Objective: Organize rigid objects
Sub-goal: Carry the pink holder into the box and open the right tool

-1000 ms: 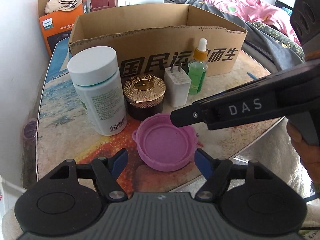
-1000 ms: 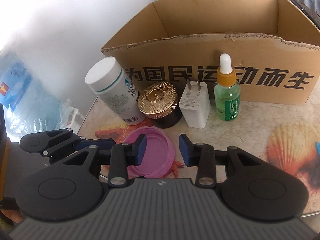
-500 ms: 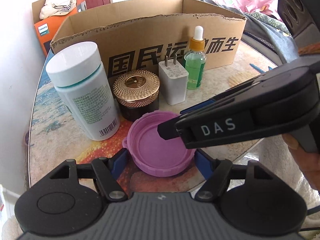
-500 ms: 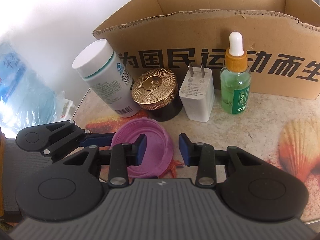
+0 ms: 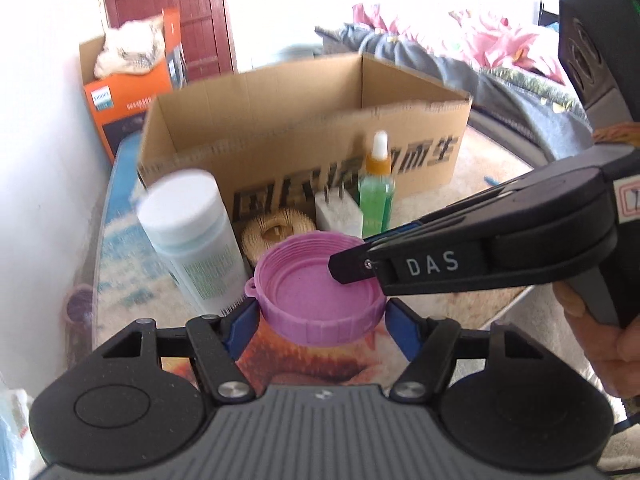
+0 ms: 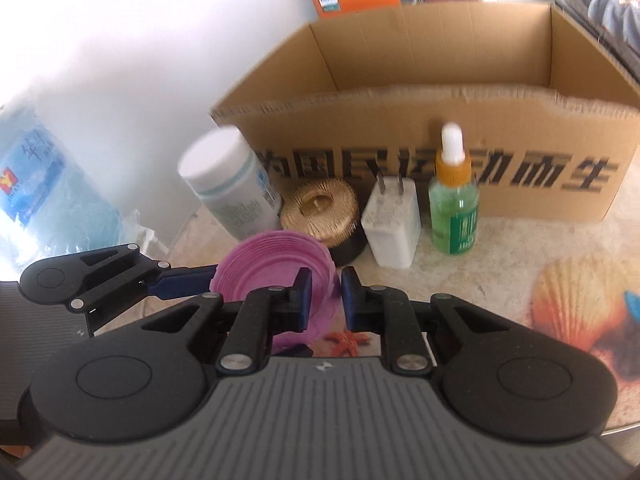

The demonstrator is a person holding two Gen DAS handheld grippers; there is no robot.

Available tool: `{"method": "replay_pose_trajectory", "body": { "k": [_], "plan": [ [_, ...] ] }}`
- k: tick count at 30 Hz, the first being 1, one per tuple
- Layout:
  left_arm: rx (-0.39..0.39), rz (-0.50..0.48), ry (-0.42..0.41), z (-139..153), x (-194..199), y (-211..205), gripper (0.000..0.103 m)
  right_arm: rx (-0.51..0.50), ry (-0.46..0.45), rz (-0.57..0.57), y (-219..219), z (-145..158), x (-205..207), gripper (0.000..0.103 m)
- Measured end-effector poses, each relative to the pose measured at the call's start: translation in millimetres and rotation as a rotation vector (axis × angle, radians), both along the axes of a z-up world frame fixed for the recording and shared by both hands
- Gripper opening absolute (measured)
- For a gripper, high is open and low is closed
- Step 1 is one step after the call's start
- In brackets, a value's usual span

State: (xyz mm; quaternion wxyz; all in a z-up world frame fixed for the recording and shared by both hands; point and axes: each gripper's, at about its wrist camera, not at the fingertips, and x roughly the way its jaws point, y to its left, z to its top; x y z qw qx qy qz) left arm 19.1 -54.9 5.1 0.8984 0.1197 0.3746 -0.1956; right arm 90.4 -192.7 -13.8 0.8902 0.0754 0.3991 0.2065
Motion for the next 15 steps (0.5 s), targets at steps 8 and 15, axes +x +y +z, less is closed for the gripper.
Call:
{"method": "replay_pose_trajectory", "body": {
  "k": [8, 15],
  "plan": [
    [0.033, -0.022, -0.206, 77, 10, -7, 0.071, 0.019, -0.216, 0.025, -7, 85, 8, 0.015],
    [0.029, -0.063, -0.139, 106, 79, -24, 0.071, 0.027, -0.164, 0.048, -31, 120, 76, 0.016]
  ]
}}
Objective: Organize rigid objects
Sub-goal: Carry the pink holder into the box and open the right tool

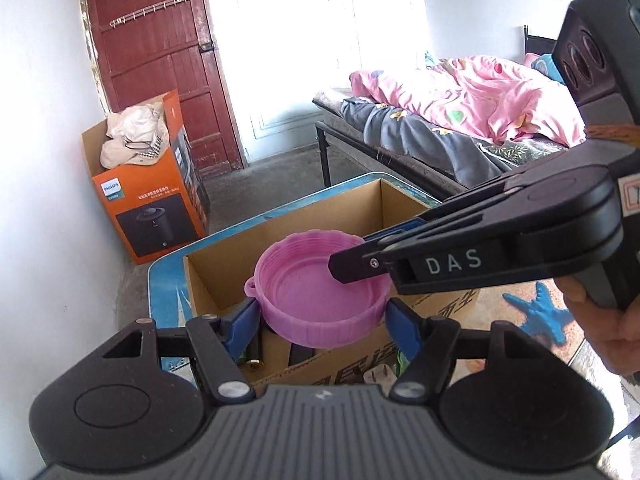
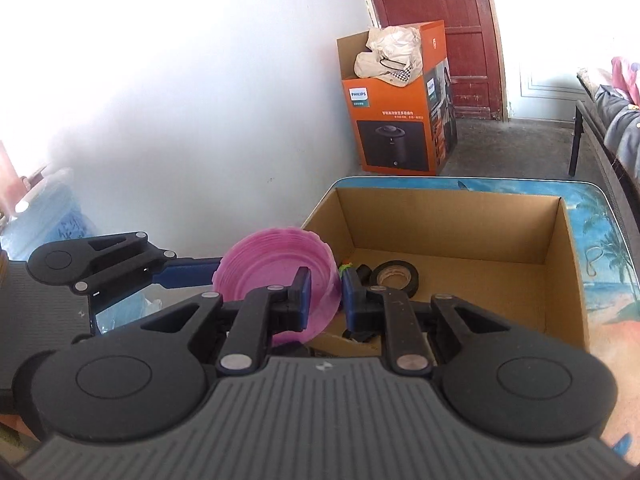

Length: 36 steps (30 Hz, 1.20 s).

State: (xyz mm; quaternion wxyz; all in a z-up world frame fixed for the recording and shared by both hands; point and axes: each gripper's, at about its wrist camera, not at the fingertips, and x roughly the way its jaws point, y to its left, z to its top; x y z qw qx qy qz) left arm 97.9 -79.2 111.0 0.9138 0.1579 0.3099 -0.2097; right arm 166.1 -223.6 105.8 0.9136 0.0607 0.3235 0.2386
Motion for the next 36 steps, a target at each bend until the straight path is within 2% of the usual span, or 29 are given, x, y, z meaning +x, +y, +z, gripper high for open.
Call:
{"method": "replay_pose_trajectory", "body": {
  "k": [3, 9, 14, 23, 26, 32, 36],
  "plan": [
    [0.005, -0.009, 0.125, -6, 42, -9, 0.07, 0.02, 0.123, 0.001, -16, -8, 42, 0.016],
    [0.036, -0.017, 0.368, -42, 115, -27, 0.07, 0.036, 0.387, 0.001, -38, -51, 117, 0.016],
    [0.048, 0.005, 0.528, -79, 154, -38, 0.07, -0.022, 0.514, 0.02, -36, -87, 154, 0.016],
    [0.081, 0.041, 0.771, -135, 192, -43, 0.07, -0.124, 0.658, 0.087, -19, -132, 189, 0.017],
    [0.071, 0.063, 0.805, -142, 198, -37, 0.074, -0.17, 0.68, 0.121, -7, -138, 192, 0.017],
    [0.085, 0.074, 0.799, -141, 198, -29, 0.078, -0.16, 0.695, 0.139, -4, -143, 190, 0.019],
    [0.063, 0.096, 0.765, -130, 193, -24, 0.078, -0.082, 0.644, 0.099, -18, -130, 181, 0.033]
  ]
}}
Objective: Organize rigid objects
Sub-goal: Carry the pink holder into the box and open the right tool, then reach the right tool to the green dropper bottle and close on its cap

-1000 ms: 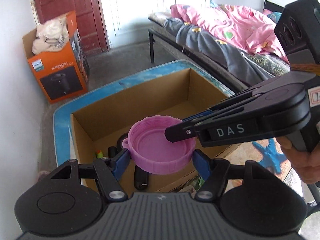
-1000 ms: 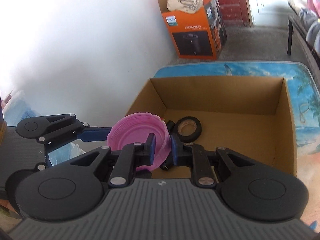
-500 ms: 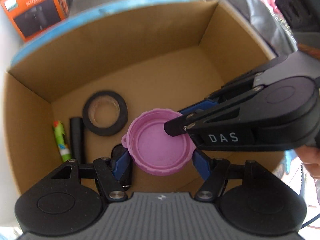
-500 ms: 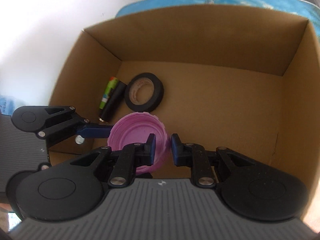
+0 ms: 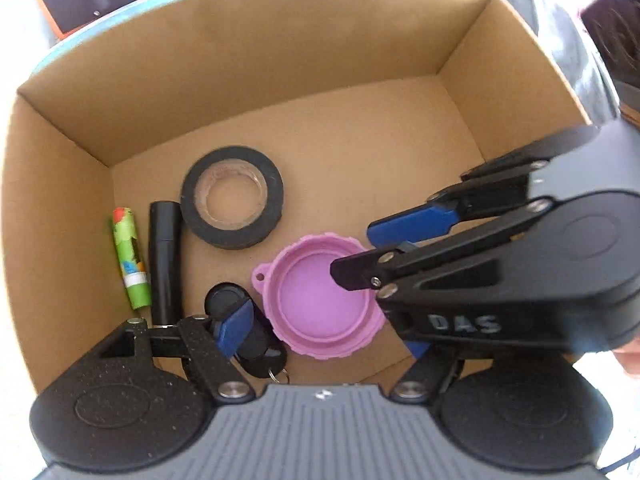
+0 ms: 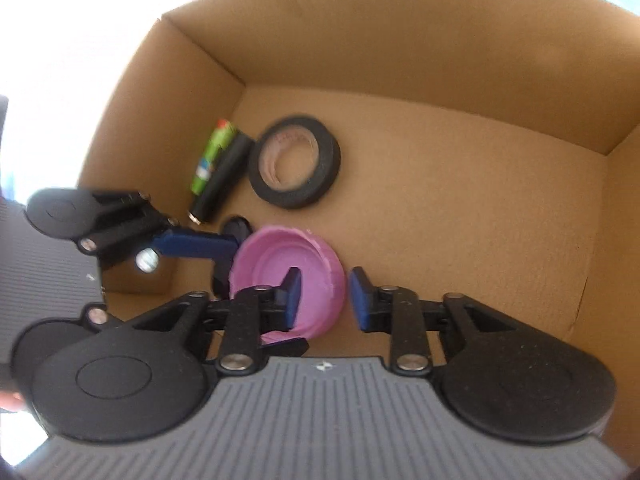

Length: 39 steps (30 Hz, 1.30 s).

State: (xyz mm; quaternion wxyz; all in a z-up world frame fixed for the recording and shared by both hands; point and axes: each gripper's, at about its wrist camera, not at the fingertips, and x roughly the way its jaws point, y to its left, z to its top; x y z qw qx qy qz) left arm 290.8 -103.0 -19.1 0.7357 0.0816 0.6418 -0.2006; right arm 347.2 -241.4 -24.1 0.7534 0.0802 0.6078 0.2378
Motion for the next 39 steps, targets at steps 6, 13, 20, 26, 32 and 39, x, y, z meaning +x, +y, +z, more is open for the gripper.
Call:
{"method": "replay_pose_trajectory", "body": {
  "k": [6, 13, 20, 26, 32, 39],
  "plan": [
    [-0.059, -0.006, -0.148, 47, -29, 9, 0.078, 0.118, -0.204, -0.137, -40, 60, -43, 0.042],
    [-0.171, -0.011, -0.354, 110, -99, 25, 0.078, 0.24, -0.492, -0.267, -88, 133, -149, 0.046],
    [-0.212, -0.024, -0.557, 123, -176, 23, 0.082, 0.279, -0.604, -0.37, -127, 139, -249, 0.049],
    [-0.212, -0.048, -0.649, 89, -221, 3, 0.083, 0.282, -0.556, -0.379, -104, 89, -257, 0.049],
    [-0.095, -0.104, -0.736, 46, -236, -28, 0.08, 0.209, -0.542, -0.325, -58, 47, -233, 0.047],
    [-0.011, -0.154, -0.787, 21, -223, -44, 0.058, 0.106, -0.579, -0.266, -34, 41, -225, 0.036]
  ]
}}
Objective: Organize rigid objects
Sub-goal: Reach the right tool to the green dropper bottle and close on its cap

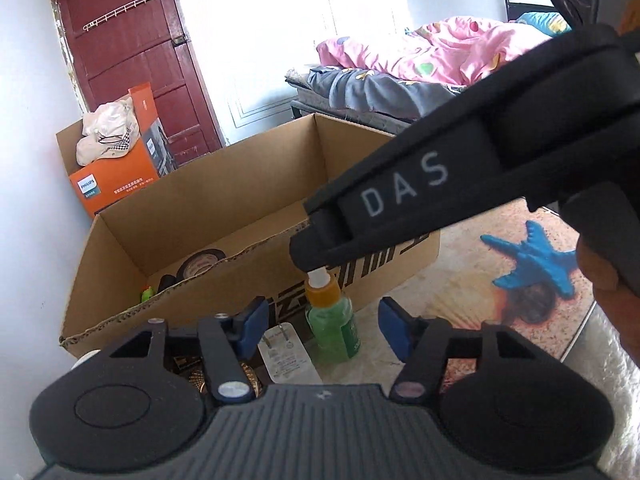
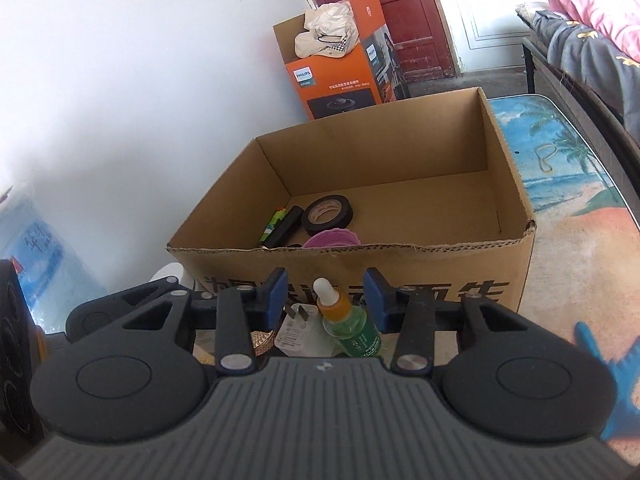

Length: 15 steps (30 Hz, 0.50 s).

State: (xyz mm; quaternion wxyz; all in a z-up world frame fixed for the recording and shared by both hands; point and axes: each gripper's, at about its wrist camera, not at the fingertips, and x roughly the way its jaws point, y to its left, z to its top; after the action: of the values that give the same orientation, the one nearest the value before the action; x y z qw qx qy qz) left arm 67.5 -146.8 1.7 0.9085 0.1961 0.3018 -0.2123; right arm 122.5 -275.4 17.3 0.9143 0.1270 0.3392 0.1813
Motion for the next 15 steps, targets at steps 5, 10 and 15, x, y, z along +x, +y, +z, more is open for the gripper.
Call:
{"method": "replay_pose_trajectory", "body": {
  "k": [5, 10, 15],
  "plan": [
    [0.015, -0.011, 0.021, -11, 11, -4, 0.042, 0.01, 0.037, 0.009, 5, -15, 16, 0.021],
    [-0.008, -0.006, 0.046, -14, 16, -3, 0.036, 0.045, 0.037, 0.008, 4, -22, 21, 0.016],
    [-0.057, -0.016, 0.069, -11, 16, -1, 0.036, 0.043, 0.042, -0.005, 1, -20, 17, 0.012]
  ]
}}
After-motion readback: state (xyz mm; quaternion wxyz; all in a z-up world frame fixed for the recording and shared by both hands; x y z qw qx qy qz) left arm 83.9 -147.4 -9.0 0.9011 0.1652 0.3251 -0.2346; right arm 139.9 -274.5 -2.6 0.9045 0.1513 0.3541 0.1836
